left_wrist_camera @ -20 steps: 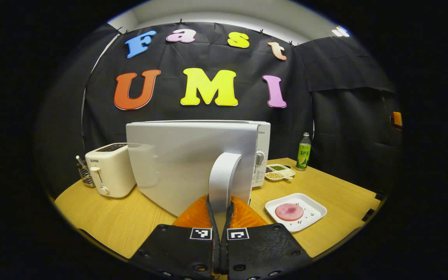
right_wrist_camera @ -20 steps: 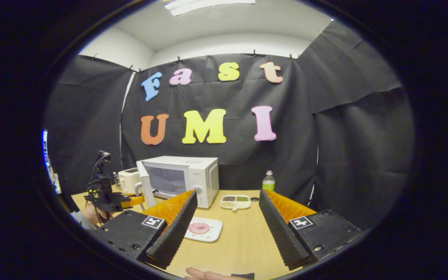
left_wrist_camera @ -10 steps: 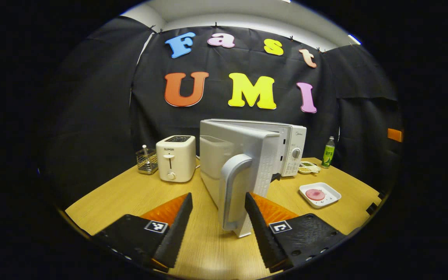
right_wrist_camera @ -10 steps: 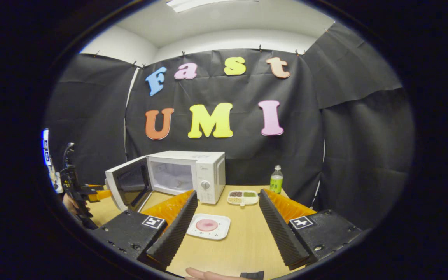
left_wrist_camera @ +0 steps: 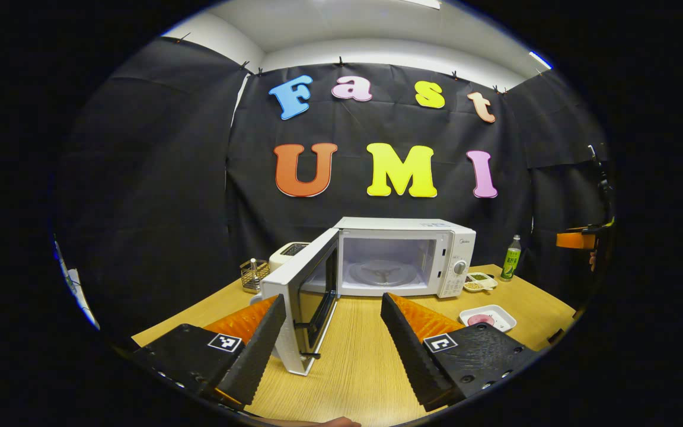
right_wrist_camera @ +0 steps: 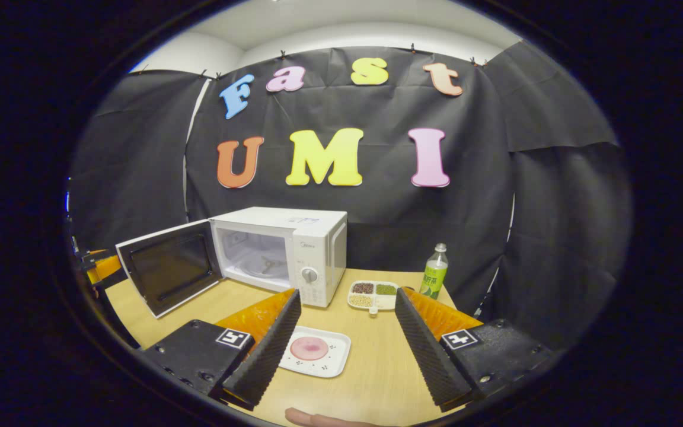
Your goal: Open the microwave oven with the left hand, put the food in, and close the microwave oven.
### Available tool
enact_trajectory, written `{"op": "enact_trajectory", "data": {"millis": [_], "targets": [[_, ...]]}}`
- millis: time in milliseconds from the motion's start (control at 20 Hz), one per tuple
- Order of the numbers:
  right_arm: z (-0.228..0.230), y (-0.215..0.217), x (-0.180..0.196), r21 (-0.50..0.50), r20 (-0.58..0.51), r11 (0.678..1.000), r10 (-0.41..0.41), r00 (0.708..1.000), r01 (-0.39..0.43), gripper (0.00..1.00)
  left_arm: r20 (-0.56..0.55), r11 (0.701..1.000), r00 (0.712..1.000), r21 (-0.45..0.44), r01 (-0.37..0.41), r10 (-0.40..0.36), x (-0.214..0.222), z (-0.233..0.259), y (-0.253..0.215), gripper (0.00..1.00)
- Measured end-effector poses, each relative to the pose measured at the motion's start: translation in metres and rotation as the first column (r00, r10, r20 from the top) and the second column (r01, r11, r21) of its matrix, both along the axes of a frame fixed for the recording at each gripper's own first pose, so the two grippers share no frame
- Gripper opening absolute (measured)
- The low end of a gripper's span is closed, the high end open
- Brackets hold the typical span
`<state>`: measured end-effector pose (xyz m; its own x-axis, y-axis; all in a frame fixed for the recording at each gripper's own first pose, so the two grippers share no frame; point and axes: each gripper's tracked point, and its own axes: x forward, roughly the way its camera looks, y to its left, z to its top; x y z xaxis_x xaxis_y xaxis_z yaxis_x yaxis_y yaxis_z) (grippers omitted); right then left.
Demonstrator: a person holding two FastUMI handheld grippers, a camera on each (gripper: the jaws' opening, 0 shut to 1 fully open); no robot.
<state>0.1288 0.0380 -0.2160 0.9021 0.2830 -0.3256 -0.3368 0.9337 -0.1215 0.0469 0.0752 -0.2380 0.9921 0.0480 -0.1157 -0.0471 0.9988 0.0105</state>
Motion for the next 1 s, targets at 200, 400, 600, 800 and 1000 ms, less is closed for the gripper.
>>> {"op": "enact_trajectory", "data": {"millis": [200, 400, 600, 800, 1000], "targets": [[-0.031, 0.0, 0.032, -0.062, -0.155, 0.998, 0.02, 0.988, -0.03, 0.96, 0.016, 1.0, 1.0, -0.012, -0.018, 0.019, 0.017, 0.02, -0.018, 0.95], [-0.072, -0.002, 0.059, -0.071, -0.323, 0.997, 0.017, 0.946, -0.042, 1.0, 0.056, 0.999, 0.998, -0.013, -0.031, 0.032, 0.028, 0.043, -0.031, 0.95], [-0.126, -0.007, 0.064, -0.081, -0.52, 0.996, -0.004, 0.854, -0.045, 0.99, 0.083, 0.997, 0.993, -0.001, -0.079, 0.078, 0.025, 0.059, -0.034, 0.95], [-0.181, -0.01, 0.056, -0.069, -0.708, 0.998, -0.054, 0.704, 0.007, 0.84, 0.082, 0.997, 0.994, -0.037, -0.072, 0.075, 0.019, 0.061, -0.036, 0.95], [-0.219, -0.008, 0.05, -0.057, -0.817, 0.997, -0.079, 0.571, 0.057, 0.71, 0.078, 0.997, 0.995, -0.059, -0.056, 0.061, 0.016, 0.057, -0.035, 0.94]]}}
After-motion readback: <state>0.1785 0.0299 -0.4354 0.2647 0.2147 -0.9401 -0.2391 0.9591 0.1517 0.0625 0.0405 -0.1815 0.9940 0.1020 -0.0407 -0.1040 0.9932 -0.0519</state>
